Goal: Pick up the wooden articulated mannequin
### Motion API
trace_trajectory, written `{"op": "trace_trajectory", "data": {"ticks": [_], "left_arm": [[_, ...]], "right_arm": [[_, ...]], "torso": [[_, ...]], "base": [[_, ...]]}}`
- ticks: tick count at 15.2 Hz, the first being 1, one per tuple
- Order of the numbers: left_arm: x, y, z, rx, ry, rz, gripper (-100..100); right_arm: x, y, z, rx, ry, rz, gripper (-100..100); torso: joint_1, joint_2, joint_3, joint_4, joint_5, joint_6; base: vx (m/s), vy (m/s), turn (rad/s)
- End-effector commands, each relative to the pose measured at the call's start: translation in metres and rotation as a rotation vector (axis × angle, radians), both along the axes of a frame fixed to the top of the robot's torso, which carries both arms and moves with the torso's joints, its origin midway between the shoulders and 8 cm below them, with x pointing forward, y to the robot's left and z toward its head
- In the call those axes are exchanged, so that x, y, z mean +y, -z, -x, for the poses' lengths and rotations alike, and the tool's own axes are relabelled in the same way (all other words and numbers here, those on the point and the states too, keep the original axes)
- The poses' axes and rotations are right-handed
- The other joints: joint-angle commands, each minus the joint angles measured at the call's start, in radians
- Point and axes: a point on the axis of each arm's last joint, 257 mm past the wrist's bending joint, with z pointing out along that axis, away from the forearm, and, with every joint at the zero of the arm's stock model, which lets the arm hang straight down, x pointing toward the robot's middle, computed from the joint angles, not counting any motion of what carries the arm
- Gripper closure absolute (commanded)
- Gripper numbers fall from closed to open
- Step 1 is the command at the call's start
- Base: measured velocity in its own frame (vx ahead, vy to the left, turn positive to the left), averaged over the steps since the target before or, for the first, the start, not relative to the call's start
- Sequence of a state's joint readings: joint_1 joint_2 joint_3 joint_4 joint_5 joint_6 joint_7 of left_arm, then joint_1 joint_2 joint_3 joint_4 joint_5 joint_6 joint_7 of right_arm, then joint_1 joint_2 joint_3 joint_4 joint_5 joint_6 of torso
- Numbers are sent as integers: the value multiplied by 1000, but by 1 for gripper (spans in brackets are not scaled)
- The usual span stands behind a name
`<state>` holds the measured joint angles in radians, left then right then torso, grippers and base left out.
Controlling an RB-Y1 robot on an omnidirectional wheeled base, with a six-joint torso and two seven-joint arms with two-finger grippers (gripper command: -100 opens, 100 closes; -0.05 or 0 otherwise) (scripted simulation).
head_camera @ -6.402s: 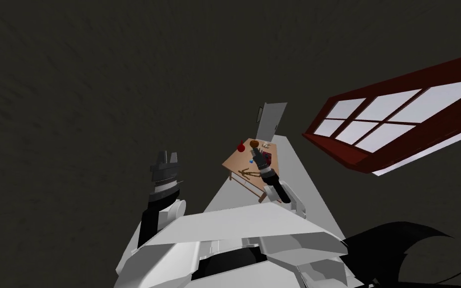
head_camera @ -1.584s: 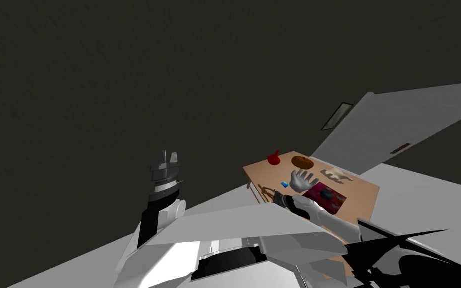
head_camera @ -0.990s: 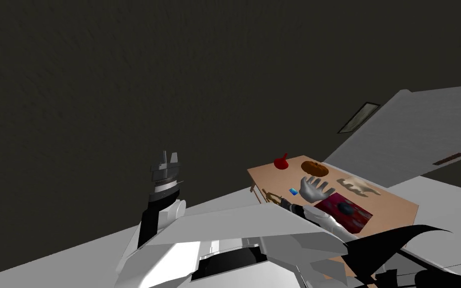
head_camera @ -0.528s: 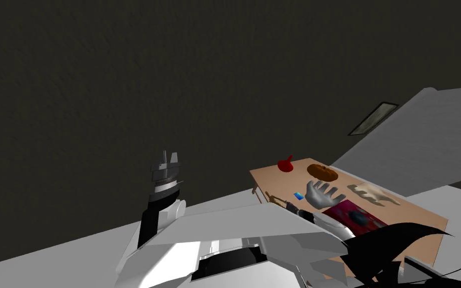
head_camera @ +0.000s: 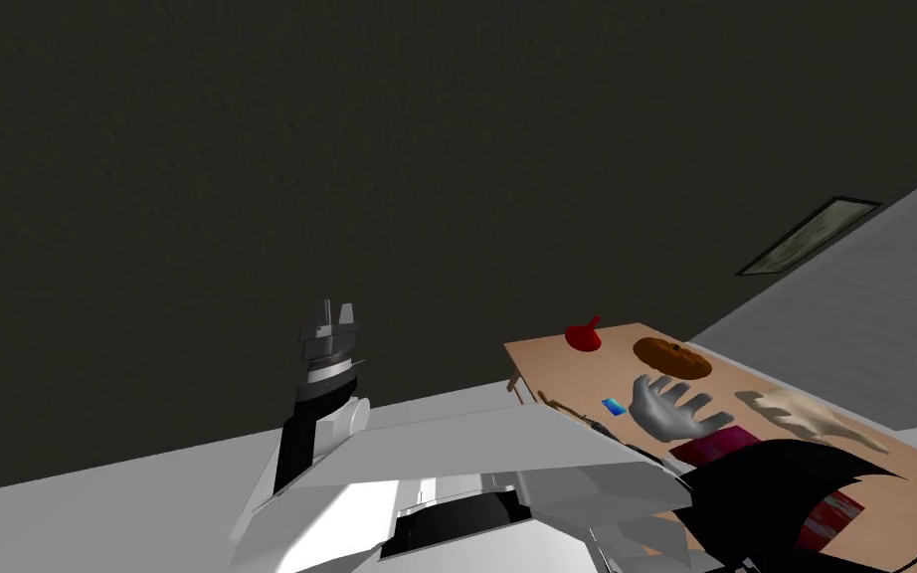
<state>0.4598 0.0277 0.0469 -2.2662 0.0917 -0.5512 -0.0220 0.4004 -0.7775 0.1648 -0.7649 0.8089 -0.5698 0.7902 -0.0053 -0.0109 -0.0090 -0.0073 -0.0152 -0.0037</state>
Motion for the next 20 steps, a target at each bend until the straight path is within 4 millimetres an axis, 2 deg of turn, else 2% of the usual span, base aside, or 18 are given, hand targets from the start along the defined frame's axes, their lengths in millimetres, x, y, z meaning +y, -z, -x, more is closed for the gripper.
{"op": "trace_trajectory", "data": {"ticks": [1, 2, 3, 5, 6, 10, 11, 13, 14, 15, 17, 18, 20], "left_arm": [[0, 0, 0, 0, 0, 0, 0], [0, 0, 0, 0, 0, 0, 0], [0, 0, 0, 0, 0, 0, 0], [0, 0, 0, 0, 0, 0, 0], [0, 0, 0, 0, 0, 0, 0], [0, 0, 0, 0, 0, 0, 0], [0, 0, 0, 0, 0, 0, 0], [0, 0, 0, 0, 0, 0, 0], [0, 0, 0, 0, 0, 0, 0], [0, 0, 0, 0, 0, 0, 0], [0, 0, 0, 0, 0, 0, 0], [0, 0, 0, 0, 0, 0, 0], [0, 0, 0, 0, 0, 0, 0]], "right_arm": [[-2, 2, 29, 9, 23, -1, -100], [-9, -1, 36, 9, 33, 14, -100], [-17, -6, 32, -7, 49, 24, -100], [-14, -4, 30, -3, 41, 19, -100], [-14, -4, 30, -4, 42, 20, 100], [-13, -4, 30, -5, 38, 20, 100], [-11, -7, -4, -20, 13, 24, 100], [-4, -3, -1, -7, 9, 8, 100], [-6, -10, -35, -31, -18, 28, 100], [0, -8, -39, -29, -24, 16, 100], [10, -1, -31, -5, -30, -4, 100], [6, -12, -68, -39, -54, 21, 100], [19, -4, -63, -13, -58, -8, 100]], "torso": [[0, 0, 0, 0, 0, 0], [0, 0, 0, 0, 0, 0], [0, 0, 0, 0, 0, 0], [0, 0, 0, 0, 0, 0], [0, 1, 0, 0, 0, 0], [-1, 1, 1, 0, 0, 1], [-1, 1, 0, 0, 0, 1], [-2, 3, 2, 0, 0, 1], [-2, 4, 2, 0, 0, 1], [-2, 4, 2, 1, 1, 0], [-2, 4, 2, 1, 0, 0], [-1, 3, 2, 0, 0, 0], [-1, 3, 2, 1, 1, 0]], "base": [[33, 16, 169], [42, 20, 215], [33, 11, 91], [15, 5, -4], [0, 0, 0], [1, 1, 3], [-34, -16, -203], [-48, -17, -172], [-53, -23, -195], [-54, -26, -190], [-27, -17, -40], [-35, -19, -197], [-37, -14, -136]]}}
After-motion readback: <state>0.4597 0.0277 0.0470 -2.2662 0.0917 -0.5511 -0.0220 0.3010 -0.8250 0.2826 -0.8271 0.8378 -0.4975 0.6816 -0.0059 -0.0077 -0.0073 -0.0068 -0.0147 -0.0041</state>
